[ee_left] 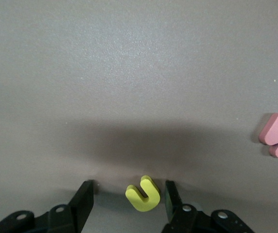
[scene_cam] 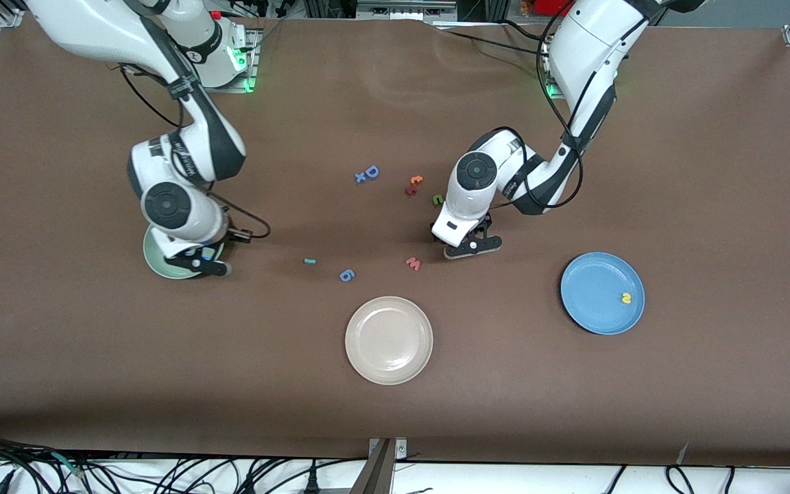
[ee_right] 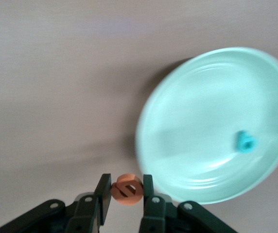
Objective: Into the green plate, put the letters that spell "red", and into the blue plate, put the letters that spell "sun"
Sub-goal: 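Place the orange e on the green plate with the right gripper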
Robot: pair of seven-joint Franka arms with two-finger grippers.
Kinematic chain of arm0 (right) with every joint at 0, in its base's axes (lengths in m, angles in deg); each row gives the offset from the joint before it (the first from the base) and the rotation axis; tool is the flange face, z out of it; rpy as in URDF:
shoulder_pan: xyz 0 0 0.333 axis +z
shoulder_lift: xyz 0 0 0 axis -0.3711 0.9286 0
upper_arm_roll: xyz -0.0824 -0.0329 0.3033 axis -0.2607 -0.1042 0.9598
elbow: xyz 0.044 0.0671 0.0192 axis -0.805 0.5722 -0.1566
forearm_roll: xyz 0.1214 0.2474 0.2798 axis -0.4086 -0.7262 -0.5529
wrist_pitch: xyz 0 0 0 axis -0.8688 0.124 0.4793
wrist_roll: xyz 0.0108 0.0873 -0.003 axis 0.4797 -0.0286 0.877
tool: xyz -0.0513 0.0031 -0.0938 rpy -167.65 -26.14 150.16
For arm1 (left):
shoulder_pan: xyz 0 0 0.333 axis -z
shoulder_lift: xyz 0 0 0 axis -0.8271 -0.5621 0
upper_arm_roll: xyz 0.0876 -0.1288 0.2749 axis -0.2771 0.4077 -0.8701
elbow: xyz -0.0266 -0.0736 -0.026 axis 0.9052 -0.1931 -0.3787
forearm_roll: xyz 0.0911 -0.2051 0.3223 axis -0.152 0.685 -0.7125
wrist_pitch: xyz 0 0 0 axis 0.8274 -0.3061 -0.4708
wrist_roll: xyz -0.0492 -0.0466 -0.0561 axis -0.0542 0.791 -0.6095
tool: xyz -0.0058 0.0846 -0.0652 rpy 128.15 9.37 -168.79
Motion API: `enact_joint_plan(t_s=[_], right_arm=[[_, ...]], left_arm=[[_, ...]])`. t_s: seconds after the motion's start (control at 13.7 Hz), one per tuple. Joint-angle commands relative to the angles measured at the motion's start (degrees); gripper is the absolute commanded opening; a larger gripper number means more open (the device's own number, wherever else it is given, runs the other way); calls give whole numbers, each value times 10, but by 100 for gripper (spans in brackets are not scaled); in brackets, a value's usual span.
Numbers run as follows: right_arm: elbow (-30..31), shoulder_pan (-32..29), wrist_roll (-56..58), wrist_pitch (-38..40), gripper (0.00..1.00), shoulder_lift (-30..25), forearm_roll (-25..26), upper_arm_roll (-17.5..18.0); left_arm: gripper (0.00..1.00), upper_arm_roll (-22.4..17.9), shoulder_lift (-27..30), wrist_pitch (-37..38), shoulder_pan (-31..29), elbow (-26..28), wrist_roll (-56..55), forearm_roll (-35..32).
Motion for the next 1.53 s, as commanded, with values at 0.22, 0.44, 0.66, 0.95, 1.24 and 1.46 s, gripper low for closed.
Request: enact_joint_plan(t_s=[0.22, 0.44, 0.66, 0.95, 1.24, 1.46], right_arm=[[81, -23, 175, -71, 31, -12, -9, -86], [109, -46, 182, -125, 35, 6, -10, -85], [116, -45, 180, -144, 38, 12, -28, -85], [116, -44, 173, -142, 74, 7, -33, -81], [102, -44, 153, -82, 88, -34, -37, -60], [50, -44, 107, -8, 93, -54, -87, -15]], left_arm=[[60, 12, -6, 14, -5, -14, 24, 24], [52, 12, -7, 14, -5, -15, 25, 24], [46, 12, -8, 14, -5, -19, 25, 24], [37, 11, -21, 14, -4, -36, 24, 24], [32, 11, -22, 14, -2, -35, 22, 24], [27, 11, -22, 14, -1, -35, 22, 24]])
